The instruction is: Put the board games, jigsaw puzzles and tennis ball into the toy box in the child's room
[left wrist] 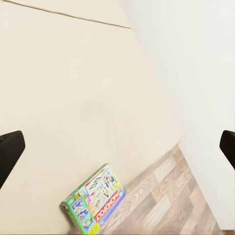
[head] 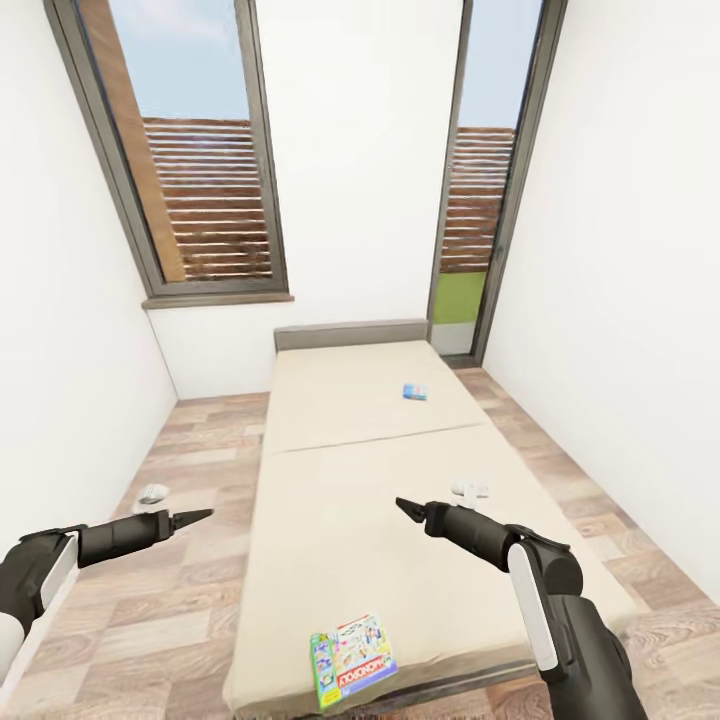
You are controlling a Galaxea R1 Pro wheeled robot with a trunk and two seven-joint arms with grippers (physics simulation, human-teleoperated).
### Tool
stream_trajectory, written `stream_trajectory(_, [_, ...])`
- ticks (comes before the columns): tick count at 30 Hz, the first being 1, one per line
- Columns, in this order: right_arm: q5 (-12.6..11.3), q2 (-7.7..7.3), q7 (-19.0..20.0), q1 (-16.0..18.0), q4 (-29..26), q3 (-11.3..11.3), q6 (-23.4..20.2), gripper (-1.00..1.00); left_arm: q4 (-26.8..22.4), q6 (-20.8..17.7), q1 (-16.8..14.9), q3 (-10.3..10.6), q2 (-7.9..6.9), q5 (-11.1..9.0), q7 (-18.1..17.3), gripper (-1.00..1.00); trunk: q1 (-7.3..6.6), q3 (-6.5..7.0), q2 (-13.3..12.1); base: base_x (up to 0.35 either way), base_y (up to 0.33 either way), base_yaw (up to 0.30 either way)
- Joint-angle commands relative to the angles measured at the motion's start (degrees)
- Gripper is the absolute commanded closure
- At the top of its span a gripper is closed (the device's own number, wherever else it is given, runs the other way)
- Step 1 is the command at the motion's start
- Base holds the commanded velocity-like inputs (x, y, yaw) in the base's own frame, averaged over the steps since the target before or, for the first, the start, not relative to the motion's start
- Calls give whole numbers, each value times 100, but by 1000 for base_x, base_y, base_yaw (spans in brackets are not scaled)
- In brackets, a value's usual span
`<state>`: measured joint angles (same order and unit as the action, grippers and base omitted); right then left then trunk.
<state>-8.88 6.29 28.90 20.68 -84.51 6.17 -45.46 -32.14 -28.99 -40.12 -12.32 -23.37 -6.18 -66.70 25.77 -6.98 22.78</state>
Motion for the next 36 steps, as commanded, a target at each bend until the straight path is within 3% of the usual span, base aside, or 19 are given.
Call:
stream_trajectory(1, [-26, 8, 10, 6, -4, 15, -44, -100, 1, -53, -5, -2, -1, -22, -11, -100, 1, -13, 14, -227, 180, 0])
stream_trajectory(17, [-22, 17, 10, 6, 4, 15, -41, -100, 0, -52, -5, -1, -1, -18, -5, -100, 1, -13, 14, -146, 157, 0])
stream_trajectory(36, [-17, 35, 10, 6, 4, 15, -36, -100, 4, -72, -5, -7, -22, -34, -28, -100, 1, -13, 14, 9, 100, 0])
